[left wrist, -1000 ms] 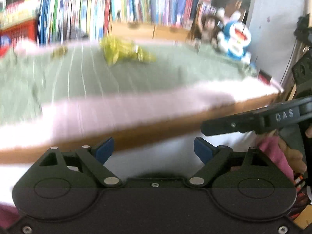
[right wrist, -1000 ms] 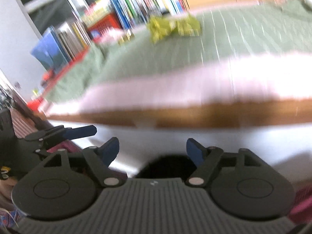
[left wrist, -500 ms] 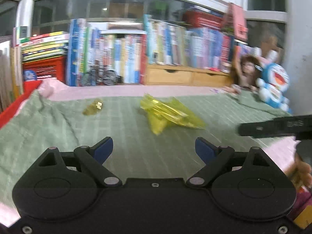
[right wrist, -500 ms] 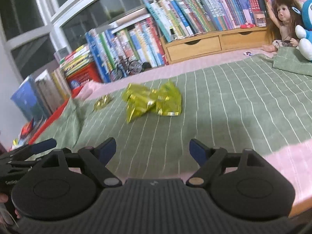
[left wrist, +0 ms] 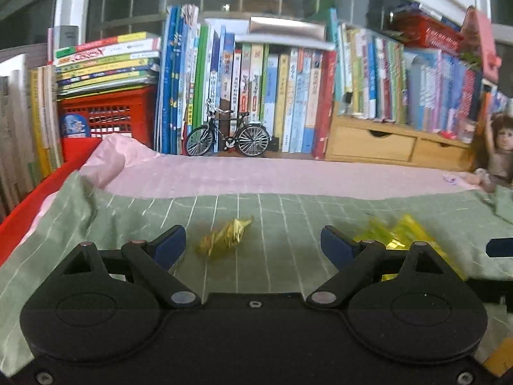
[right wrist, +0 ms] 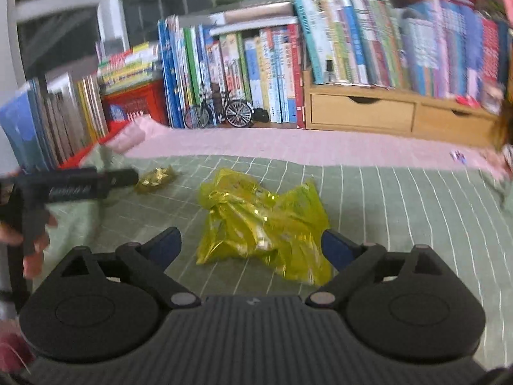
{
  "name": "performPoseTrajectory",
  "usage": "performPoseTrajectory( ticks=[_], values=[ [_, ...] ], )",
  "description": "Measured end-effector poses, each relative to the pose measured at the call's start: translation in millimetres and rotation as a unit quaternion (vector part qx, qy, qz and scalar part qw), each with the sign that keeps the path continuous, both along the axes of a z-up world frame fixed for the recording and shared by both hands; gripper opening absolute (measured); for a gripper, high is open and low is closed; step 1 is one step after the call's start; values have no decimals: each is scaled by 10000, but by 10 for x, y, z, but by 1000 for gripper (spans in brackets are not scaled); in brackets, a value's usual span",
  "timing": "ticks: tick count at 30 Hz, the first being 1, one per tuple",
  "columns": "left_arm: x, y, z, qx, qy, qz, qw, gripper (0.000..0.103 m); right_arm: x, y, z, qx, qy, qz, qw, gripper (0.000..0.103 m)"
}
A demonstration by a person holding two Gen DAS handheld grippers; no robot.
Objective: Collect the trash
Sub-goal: 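Grasp the small gold foil wrapper with the left tool while the right tool grasps the large gold foil bag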
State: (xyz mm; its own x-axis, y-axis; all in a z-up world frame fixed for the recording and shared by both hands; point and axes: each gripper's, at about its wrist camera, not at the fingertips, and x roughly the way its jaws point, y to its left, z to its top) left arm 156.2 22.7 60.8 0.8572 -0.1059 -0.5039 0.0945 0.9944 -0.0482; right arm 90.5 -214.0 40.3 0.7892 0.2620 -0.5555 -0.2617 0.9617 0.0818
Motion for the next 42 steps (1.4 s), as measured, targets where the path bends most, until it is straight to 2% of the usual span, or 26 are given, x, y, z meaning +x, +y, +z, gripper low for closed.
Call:
performPoseTrajectory(
  ticks=[4,7,8,9,10,11,12,15,20,24,25,30,42],
  values=[
    [417,-72,-211,141,242,228,9993,90,267,194,-156,-447,141,271,9985,98],
    [642,-80,-396,86,590,312,9977,82,398,254,-262,-480,219,307,9981,98],
    [687,-81,-459,41,756,315,9966,73,453,272,-312,-485,294,321,9979,98],
    [735,-74,-509,3,898,324,9954,60,499,286,-356,-529,340,306,9975,98],
    [753,-80,-544,57,891,383,9953,56,532,300,-397,-606,365,293,9971,97],
    [751,-83,-559,158,843,435,9954,40,558,304,-431,-630,413,351,9965,92],
    [753,-87,-566,232,818,450,9954,29,551,293,-441,-583,397,387,9968,91],
    [728,-65,-552,194,789,454,9957,12,472,245,-394,-485,230,467,9975,69],
    [589,-50,-462,79,694,482,9964,8,327,121,-321,-271,70,459,9986,53],
    [413,-69,-352,-17,585,326,9978,6,213,5,-237,-28,-58,269,9996,49],
    [364,-80,-322,-34,543,272,9981,6,179,-32,-211,39,-98,214,9997,44],
    [99,-147,-178,-86,367,-16,9993,5,49,-209,-98,302,-228,-26,9993,42],
    [-641,-396,-5,-69,194,-788,9967,5,-354,-390,31,491,-371,-214,9979,42]
  ],
)
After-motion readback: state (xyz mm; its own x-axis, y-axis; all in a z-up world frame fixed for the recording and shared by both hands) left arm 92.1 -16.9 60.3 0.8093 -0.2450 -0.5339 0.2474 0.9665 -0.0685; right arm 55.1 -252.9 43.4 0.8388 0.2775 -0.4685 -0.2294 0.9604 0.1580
